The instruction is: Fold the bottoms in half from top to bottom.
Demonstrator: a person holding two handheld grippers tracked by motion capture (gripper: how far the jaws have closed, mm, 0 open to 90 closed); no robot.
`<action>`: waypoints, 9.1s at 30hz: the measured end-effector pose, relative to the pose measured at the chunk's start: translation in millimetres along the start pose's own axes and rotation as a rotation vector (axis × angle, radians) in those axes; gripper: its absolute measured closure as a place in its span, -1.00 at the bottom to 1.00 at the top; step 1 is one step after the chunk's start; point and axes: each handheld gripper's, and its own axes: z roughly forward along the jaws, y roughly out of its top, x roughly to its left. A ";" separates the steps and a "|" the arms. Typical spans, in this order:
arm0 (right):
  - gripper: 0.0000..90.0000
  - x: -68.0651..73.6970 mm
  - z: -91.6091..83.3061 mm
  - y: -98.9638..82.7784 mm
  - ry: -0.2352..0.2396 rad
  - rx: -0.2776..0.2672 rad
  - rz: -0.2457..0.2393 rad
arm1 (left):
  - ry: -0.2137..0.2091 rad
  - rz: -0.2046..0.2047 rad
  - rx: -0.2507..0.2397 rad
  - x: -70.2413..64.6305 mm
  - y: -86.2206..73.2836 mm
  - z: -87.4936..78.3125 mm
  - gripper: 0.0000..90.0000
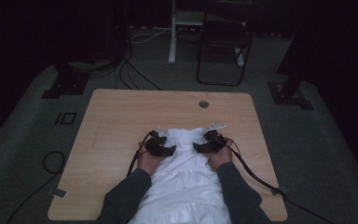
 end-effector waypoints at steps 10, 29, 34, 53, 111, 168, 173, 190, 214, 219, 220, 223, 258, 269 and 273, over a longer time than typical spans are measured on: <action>0.78 0.3 1.7 7.9 0.089 0.002 0.073 | -0.101 -0.009 0.039 2.8 8.2 0.7 0.77; 0.79 -22.9 -68.8 109.7 0.113 -0.269 0.019 | -0.034 0.053 -0.216 44.3 120.4 -69.5 0.85; 0.79 -17.9 -80.2 115.6 0.125 -0.284 0.006 | -0.053 0.055 -0.212 44.3 121.5 -79.7 0.85; 0.78 46.9 -137.9 -14.9 0.320 -0.209 -0.114 | -0.268 0.173 -0.138 -35.2 -10.8 -146.3 0.83; 0.78 -10.0 -44.4 47.6 0.206 -0.176 -0.017 | -0.031 0.134 -0.119 27.6 62.0 -62.2 0.86; 0.78 -6.3 6.7 18.4 0.191 -0.044 -0.001 | 0.076 0.190 0.042 32.8 28.4 -2.7 0.85; 0.78 -4.4 -27.4 31.0 0.189 -0.145 -0.052 | 0.025 0.172 -0.124 25.1 43.1 -52.8 0.86; 0.78 33.3 -97.1 -23.8 0.229 -0.149 -0.223 | -0.136 0.229 -0.098 -16.8 -20.2 -89.2 0.85; 0.96 -4.5 -100.4 -38.4 0.263 -0.140 0.056 | -0.142 0.029 -0.076 20.7 -6.5 -78.8 1.00; 0.99 -5.2 -61.9 -31.2 0.227 -0.051 0.081 | -0.125 0.037 0.002 15.3 -2.8 -45.4 1.00; 0.99 -5.2 -53.1 -30.8 0.223 -0.031 0.089 | -0.118 0.037 0.016 15.1 -3.3 -41.1 1.00; 0.97 -5.9 -39.7 -29.9 0.233 -0.018 0.093 | -0.116 0.023 0.058 16.5 -7.3 -25.0 1.00; 0.65 47.3 -76.9 -70.4 0.423 -0.027 -0.204 | -0.285 0.162 -0.031 -18.7 -58.7 -79.3 0.60; 0.29 16.6 -70.7 -23.3 0.250 -0.157 -0.121 | -0.136 0.120 -0.114 17.6 -14.3 -68.0 0.46; 0.24 7.9 -48.8 -3.2 0.187 -0.144 -0.109 | -0.098 0.107 -0.097 32.1 -4.5 -44.6 0.44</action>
